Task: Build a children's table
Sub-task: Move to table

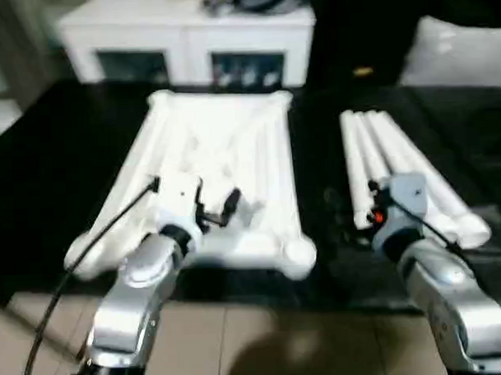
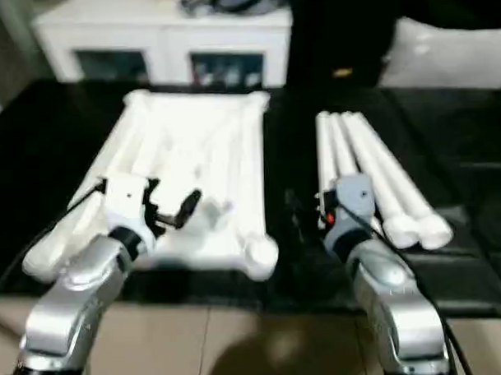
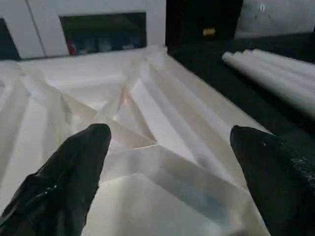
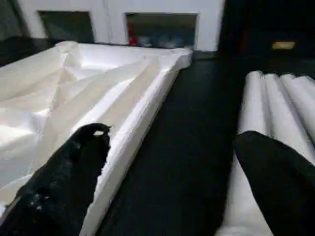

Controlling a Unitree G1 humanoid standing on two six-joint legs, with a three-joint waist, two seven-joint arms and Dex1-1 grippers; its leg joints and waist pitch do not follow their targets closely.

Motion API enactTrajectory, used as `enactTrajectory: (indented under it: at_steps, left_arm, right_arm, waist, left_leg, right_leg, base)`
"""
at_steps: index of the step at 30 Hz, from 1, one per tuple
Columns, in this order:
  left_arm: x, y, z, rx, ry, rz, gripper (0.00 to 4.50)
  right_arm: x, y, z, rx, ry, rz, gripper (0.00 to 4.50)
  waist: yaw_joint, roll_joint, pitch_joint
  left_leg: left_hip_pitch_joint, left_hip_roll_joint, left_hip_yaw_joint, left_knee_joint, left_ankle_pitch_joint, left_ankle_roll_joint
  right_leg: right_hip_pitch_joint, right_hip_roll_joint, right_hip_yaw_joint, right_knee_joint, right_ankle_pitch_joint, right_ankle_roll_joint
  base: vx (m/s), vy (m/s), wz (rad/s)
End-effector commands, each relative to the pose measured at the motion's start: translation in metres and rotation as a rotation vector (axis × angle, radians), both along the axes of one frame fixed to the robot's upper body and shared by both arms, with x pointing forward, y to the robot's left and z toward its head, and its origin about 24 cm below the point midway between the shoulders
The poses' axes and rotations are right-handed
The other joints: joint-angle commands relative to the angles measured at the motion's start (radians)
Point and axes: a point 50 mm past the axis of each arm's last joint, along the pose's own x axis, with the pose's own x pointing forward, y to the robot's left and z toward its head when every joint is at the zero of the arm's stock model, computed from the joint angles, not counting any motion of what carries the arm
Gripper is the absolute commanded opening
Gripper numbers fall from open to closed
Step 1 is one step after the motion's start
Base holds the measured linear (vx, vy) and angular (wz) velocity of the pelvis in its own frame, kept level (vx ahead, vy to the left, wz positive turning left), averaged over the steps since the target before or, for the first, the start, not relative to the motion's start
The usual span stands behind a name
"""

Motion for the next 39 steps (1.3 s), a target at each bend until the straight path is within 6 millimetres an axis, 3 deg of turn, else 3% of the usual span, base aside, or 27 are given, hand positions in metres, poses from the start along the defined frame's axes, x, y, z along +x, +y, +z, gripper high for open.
enactTrajectory:
  at_steps: [1, 2, 3, 4, 5, 6, 7, 8, 9, 10, 11, 12, 13, 14, 15, 16, 17, 18, 19, 21, 22, 24, 28, 33, 35, 38, 39]
  left_arm:
    - [-0.002, -0.005, 0.000, -0.011, -0.003, -0.017, 4.43]
    - [-0.002, -0.005, 0.000, -0.009, -0.003, -0.018, 4.43]
    - [-0.002, -0.005, 0.000, -0.008, -0.003, -0.018, 4.43]
    - [-0.002, -0.004, 0.000, -0.003, -0.003, -0.023, 4.43]
    - [-0.002, -0.004, 0.000, -0.002, -0.002, -0.025, 4.43]
    - [-0.002, -0.004, 0.000, -0.002, -0.002, -0.025, 4.43]
    - [-0.003, -0.003, 0.001, -0.005, 0.006, -0.042, 4.43]
    - [-0.003, -0.002, 0.001, -0.002, 0.015, -0.054, 4.43]
    - [-0.004, -0.002, 0.000, 0.001, 0.027, -0.076, 4.43]
    - [-0.004, -0.002, 0.000, 0.005, 0.038, -0.096, 4.43]
    - [-0.004, 0.001, 0.000, -0.004, 0.056, -0.128, 4.43]
    - [-0.004, 0.001, 0.000, -0.004, 0.056, -0.128, 4.43]
    - [-0.005, 0.001, 0.001, -0.023, 0.063, -0.157, 4.43]
    - [-0.005, 0.002, 0.003, -0.019, 0.062, -0.217, 4.43]
    - [-0.005, 0.002, 0.004, -0.011, 0.062, -0.236, 4.43]
    - [-0.005, 0.003, 0.007, 0.042, 0.057, -0.326, 4.43]
    - [-0.004, 0.003, 0.007, 0.058, 0.059, -0.353, 4.43]
    - [-0.004, 0.003, 0.008, 0.077, 0.061, -0.390, 4.43]
    - [-0.004, 0.003, 0.010, 0.090, 0.062, -0.433, 4.43]
    - [-0.004, 0.003, 0.011, 0.101, 0.060, -0.468, 4.43]
    - [-0.004, 0.001, 0.015, 0.119, 0.045, -0.542, 4.43]
    - [-0.004, -0.001, 0.019, 0.153, 0.021, -0.607, 4.16]
    - [-0.014, -0.005, 0.015, 0.201, 0.074, -0.827, 3.84]
    - [-0.019, -0.006, 0.010, 0.217, 0.152, -0.922, 3.50]
    - [-0.018, -0.005, 0.003, 0.247, 0.202, -0.952, 3.28]
    - [-0.016, -0.004, 0.000, 0.256, 0.224, -0.962, 3.17]
    - [-0.016, -0.004, 0.000, 0.257, 0.225, -0.963, 2.89]
  right_arm:
    - [0.001, -0.006, 0.006, -0.019, -0.021, -0.009, 4.50]
    - [0.001, -0.006, 0.006, -0.024, -0.021, -0.005, 4.50]
    - [0.002, -0.006, 0.006, -0.024, -0.021, -0.003, 4.50]
    - [0.002, -0.006, 0.006, -0.023, -0.020, 0.004, 4.50]
    - [0.002, -0.006, 0.006, -0.022, -0.020, 0.006, 4.50]
    - [0.002, -0.006, 0.006, -0.022, -0.020, 0.006, 4.50]
    - [0.003, -0.005, 0.007, -0.027, -0.022, 0.031, 4.50]
    - [0.004, -0.004, 0.008, -0.031, -0.023, 0.041, 4.50]
    - [0.004, -0.005, 0.008, -0.037, -0.025, 0.050, 4.50]
    - [0.005, -0.005, 0.008, -0.042, -0.026, 0.057, 4.50]
    - [0.006, -0.007, 0.010, -0.050, -0.031, 0.086, 4.50]
    - [0.006, -0.007, 0.010, -0.050, -0.031, 0.086, 4.50]
    - [0.006, -0.008, 0.010, -0.059, -0.031, 0.102, 4.50]
    - [0.006, -0.010, 0.010, -0.067, -0.035, 0.133, 4.50]
    - [0.006, -0.011, 0.010, -0.071, -0.037, 0.142, 4.50]
    - [0.007, -0.013, 0.011, -0.067, -0.034, 0.185, 4.50]
    - [0.007, -0.014, 0.012, -0.071, -0.033, 0.205, 4.50]
    - [0.007, -0.015, 0.012, -0.079, -0.030, 0.234, 4.50]
    - [0.007, -0.015, 0.012, -0.092, -0.023, 0.266, 4.50]
    - [0.006, -0.015, 0.012, -0.106, -0.020, 0.291, 4.50]
    - [0.003, -0.016, 0.012, -0.140, -0.016, 0.349, 4.50]
    - [0.000, -0.018, 0.013, -0.164, -0.016, 0.404, 4.50]
    - [-0.008, -0.023, 0.015, -0.204, -0.001, 0.516, 4.50]
    - [-0.014, -0.025, 0.016, -0.209, 0.038, 0.590, 4.50]
    - [-0.020, -0.020, 0.015, -0.207, 0.062, 0.655, 4.50]
    - [-0.024, -0.016, 0.014, -0.212, 0.072, 0.692, 4.50]
    - [-0.024, -0.016, 0.014, -0.212, 0.072, 0.693, 4.50]
  waist:
    - [-0.041, 0.033, -0.052]
    - [-0.048, 0.016, -0.050]
    - [-0.046, -0.008, -0.052]
    - [-0.015, -0.046, -0.050]
    - [0.002, -0.079, -0.075]
    - [0.031, -0.065, -0.065]
    - [0.033, -0.061, -0.059]
    - [0.040, -0.042, -0.057]
    - [0.037, -0.037, -0.052]
    - [0.025, 0.011, -0.068]
    - [0.013, 0.018, -0.091]
    - [0.011, 0.015, -0.087]
    - [0.019, 0.010, -0.085]
    - [0.037, -0.010, -0.078]
    - [0.037, -0.010, -0.078]
    - [0.055, -0.017, -0.070]
    - [0.057, -0.017, -0.063]
    - [0.056, -0.007, -0.054]
    - [0.049, -0.005, -0.045]
    - [0.045, -0.007, -0.034]
    - [0.045, -0.007, -0.027]
    - [0.048, -0.007, -0.029]
    - [0.054, -0.013, -0.030]
    - [0.055, -0.010, -0.038]
    - [0.056, -0.008, -0.045]
    - [0.058, -0.009, -0.049]
    - [0.059, -0.009, -0.052]
  left_leg:
    - [0.115, 0.165, -0.130, -0.144, -0.097, 0.388]
    - [0.111, 0.153, -0.118, -0.140, -0.065, 0.438]
    - [0.100, 0.098, -0.071, -0.110, -0.016, 0.463]
    - [-0.008, -0.007, 0.023, -0.047, -0.030, 0.375]
    - [-0.065, -0.048, 0.045, 0.015, -0.021, 0.334]
    - [-0.100, -0.017, 0.027, 0.055, 0.015, 0.231]
    - [-0.110, -0.003, 0.021, 0.024, 0.090, 0.146]
    - [-0.096, 0.007, 0.019, -0.016, 0.139, 0.122]
    - [-0.075, 0.019, 0.022, -0.055, 0.175, 0.118]
    - [-0.024, 0.083, -0.017, -0.086, 0.304, 0.180]
    - [0.062, 0.135, -0.065, -0.053, 0.526, 0.262]
    - [0.057, 0.145, -0.077, -0.054, 0.620, 0.285]
    - [0.052, 0.141, -0.074, -0.047, 0.696, 0.292]
    - [-0.001, 0.081, -0.028, -0.047, 0.679, 0.234]
    - [-0.001, 0.081, -0.028, -0.047, 0.679, 0.234]
    - [-0.027, 0.068, 0.002, -0.073, 0.378, 0.144]
    - [-0.027, 0.072, 0.004, -0.084, 0.259, 0.118]
    - [-0.017, 0.083, 0.004, -0.102, 0.075, 0.065]
    - [-0.009, 0.092, 0.007, -0.116, -0.062, 0.032]
    - [-0.005, 0.095, 0.011, -0.129, -0.165, 0.009]
    - [0.003, 0.095, 0.019, -0.135, -0.280, -0.027]
    - [-0.001, 0.096, 0.028, -0.136, -0.270, -0.033]
    - [-0.001, 0.097, 0.044, -0.137, -0.205, -0.012]
    - [-0.002, 0.100, 0.050, -0.137, -0.161, 0.008]
    - [-0.003, 0.097, 0.054, -0.128, -0.087, 0.038]
    - [-0.006, 0.096, 0.057, -0.122, -0.044, 0.059]
    - [-0.008, 0.097, 0.057, -0.120, -0.030, 0.064]
  right_leg:
    - [-0.088, -0.080, -0.026, 0.025, -0.019, 0.019]
    - [-0.090, -0.088, -0.026, 0.013, 0.006, 0.024]
    - [-0.085, -0.099, -0.015, -0.048, 0.073, 0.002]
    - [0.026, -0.145, 0.046, -0.149, 0.124, -0.081]
    - [0.107, -0.169, 0.093, -0.162, 0.153, -0.085]
    - [0.130, -0.226, 0.118, -0.174, 0.160, -0.144]
    - [0.124, -0.193, 0.072, -0.157, 0.221, -0.173]
    - [0.108, -0.170, 0.047, -0.149, 0.256, -0.181]
    - [0.086, -0.147, 0.023, -0.146, 0.268, -0.180]
    - [0.050, -0.095, -0.016, -0.085, 0.346, -0.113]
    - [-0.030, -0.105, -0.014, -0.048, 0.367, -0.099]
    - [-0.037, -0.120, -0.005, -0.053, 0.353, -0.087]
    - [-0.041, -0.132, 0.005, -0.061, 0.366, -0.082]
    - [-0.003, -0.150, 0.017, -0.077, 0.478, -0.089]
    - [-0.003, -0.150, 0.017, -0.077, 0.478, -0.089]
    - [0.023, -0.147, 0.012, -0.087, 0.494, -0.080]
    - [0.024, -0.147, 0.010, -0.095, 0.427, -0.086]
    - [0.023, -0.143, 0.007, -0.107, 0.274, -0.118]
    - [0.019, -0.142, 0.009, -0.114, 0.151, -0.150]
    - [0.015, -0.140, 0.012, -0.125, 0.028, -0.170]
    - [0.006, -0.146, 0.020, -0.141, -0.170, -0.170]
    - [0.006, -0.149, 0.024, -0.147, -0.229, -0.150]
    - [-0.003, -0.150, 0.025, -0.149, -0.214, -0.134]
    - [-0.004, -0.146, 0.024, -0.136, -0.083, -0.157]
    - [0.000, -0.142, 0.022, -0.125, 0.066, -0.179]
    - [0.002, -0.144, 0.022, -0.121, 0.140, -0.190]
    - [0.004, -0.144, 0.021, -0.118, 0.164, -0.193]
  base:
    - [0.134, -0.018, 0.07]
    - [0.112, -0.025, 0.05]
    - [0.100, -0.065, 0.06]
    - [0.100, -0.065, 0.06]
    - [0.111, -0.104, 0.06]
    - [0.099, -0.101, -0.01]
    - [0.099, -0.101, -0.01]
    - [0.070, -0.076, -0.06]
    - [0.089, -0.047, -0.14]
    - [0.089, -0.047, -0.14]
    - [0.140, -0.040, -0.03]
    - [0.108, -0.030, 0.09]
    - [0.108, -0.030, 0.09]
    - [0.000, 0.000, 0.00]
    - [0.000, 0.000, 0.00]
    - [0.000, 0.000, 0.00]
    - [0.000, 0.000, 0.00]
    - [-0.069, -0.022, -0.02]
    - [-0.069, -0.022, -0.02]
    - [-0.089, -0.010, 0.00]
    - [-0.088, -0.009, -0.01]
    - [-0.072, -0.004, -0.04]
    - [-0.017, 0.000, -0.01]
    - [0.000, 0.000, 0.00]
    - [0.000, 0.000, 0.00]
    - [0.000, 0.000, 0.00]
    - [0.000, 0.000, 0.00]
